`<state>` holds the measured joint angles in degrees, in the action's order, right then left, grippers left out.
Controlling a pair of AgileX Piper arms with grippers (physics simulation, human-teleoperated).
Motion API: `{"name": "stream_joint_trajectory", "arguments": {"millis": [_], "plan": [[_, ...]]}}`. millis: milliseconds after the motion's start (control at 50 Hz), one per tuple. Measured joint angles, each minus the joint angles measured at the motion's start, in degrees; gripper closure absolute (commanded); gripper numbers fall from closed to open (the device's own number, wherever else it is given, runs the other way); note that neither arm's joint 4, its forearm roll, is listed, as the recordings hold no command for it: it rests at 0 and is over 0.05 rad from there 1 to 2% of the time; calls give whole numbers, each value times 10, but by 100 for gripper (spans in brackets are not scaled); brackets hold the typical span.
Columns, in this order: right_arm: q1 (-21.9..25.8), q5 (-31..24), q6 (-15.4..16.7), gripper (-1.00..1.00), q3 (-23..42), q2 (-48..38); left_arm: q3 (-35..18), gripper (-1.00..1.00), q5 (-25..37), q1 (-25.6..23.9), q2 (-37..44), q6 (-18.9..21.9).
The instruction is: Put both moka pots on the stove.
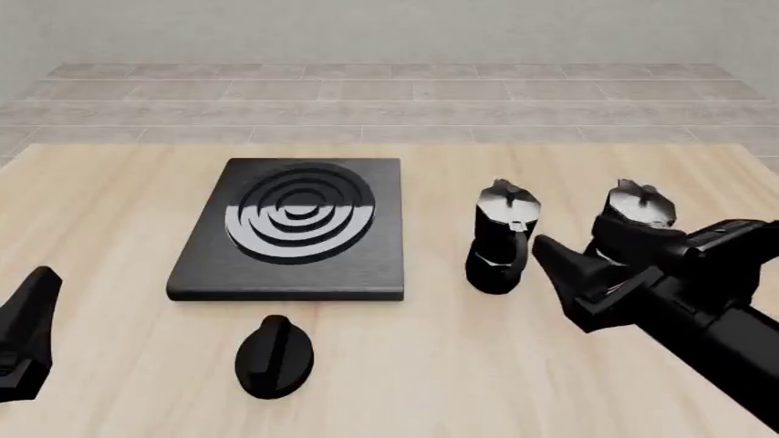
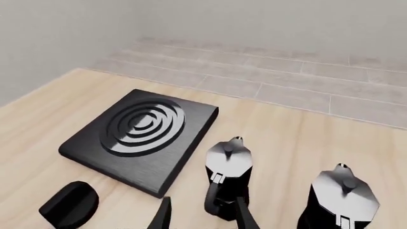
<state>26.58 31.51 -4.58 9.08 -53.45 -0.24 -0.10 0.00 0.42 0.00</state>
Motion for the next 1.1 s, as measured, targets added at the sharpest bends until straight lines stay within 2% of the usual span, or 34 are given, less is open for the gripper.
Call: {"name": "stream_joint_trajectory", "arguments": {"millis": [320, 660, 1100], "plan": [[-12, 58, -23, -100, 13, -107, 0, -100, 0, 0, 0, 0], [-4, 120, -21, -100, 35, -220, 0, -100, 0, 0, 0, 0], [-10, 168, -27, -100, 53, -310, 0, -100, 0, 0, 0, 0]]}}
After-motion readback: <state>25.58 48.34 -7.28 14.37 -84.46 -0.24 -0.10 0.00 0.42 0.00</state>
